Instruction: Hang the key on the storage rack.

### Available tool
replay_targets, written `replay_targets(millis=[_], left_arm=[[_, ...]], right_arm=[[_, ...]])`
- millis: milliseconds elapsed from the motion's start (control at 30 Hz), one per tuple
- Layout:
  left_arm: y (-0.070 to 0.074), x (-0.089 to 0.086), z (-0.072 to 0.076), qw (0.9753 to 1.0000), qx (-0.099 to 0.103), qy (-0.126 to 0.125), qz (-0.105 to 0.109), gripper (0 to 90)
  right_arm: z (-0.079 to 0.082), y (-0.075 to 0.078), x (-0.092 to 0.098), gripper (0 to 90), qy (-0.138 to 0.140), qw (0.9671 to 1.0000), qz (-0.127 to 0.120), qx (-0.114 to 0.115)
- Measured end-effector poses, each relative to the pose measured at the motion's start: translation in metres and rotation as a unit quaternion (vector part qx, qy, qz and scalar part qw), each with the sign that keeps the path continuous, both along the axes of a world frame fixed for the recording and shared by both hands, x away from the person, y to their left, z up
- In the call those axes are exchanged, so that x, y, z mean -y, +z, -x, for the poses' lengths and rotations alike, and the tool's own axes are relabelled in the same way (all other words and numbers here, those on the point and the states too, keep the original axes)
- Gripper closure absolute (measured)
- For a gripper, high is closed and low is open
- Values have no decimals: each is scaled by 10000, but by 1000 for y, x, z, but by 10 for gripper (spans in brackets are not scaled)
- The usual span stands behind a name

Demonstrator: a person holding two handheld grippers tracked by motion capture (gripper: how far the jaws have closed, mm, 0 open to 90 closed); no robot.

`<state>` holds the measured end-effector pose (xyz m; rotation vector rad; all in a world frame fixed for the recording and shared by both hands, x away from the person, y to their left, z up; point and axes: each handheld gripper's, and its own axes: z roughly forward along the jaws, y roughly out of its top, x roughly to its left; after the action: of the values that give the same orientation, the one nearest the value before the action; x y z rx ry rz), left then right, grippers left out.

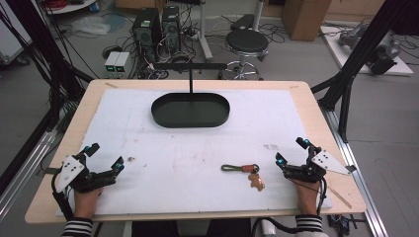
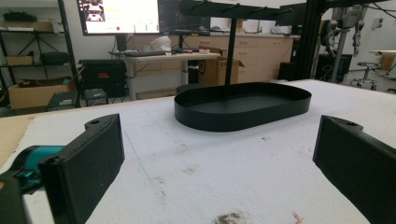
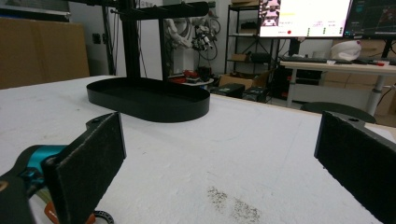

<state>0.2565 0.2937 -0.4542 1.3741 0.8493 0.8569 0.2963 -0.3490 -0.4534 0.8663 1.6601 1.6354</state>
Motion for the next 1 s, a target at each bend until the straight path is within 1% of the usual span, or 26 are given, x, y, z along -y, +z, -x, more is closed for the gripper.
replay_targets(millis=[67, 233, 267, 300, 900, 1000], left_arm=[[0, 0, 0, 10000, -17, -4, 0, 24], [0, 0, 0, 10000, -17, -3, 0, 24], [0, 0, 0, 10000, -19, -3, -4, 24], [0, 0, 0, 10000, -18, -6, -10, 24], [0, 0, 0, 10000, -14, -14, -12, 24], [0, 0, 0, 10000, -12, -12, -16, 24]], right_arm=[[0, 0, 0, 9, -5, 10000, -19, -29], [0, 0, 0, 9, -14, 10000, 4, 26], [0, 0, 0, 9, -21, 10000, -6, 0], [0, 0, 0, 9, -16, 10000, 3, 26], [0, 0, 0, 9, -24, 10000, 19, 22], [-1, 1, 2, 9, -40, 10000, -56, -1]])
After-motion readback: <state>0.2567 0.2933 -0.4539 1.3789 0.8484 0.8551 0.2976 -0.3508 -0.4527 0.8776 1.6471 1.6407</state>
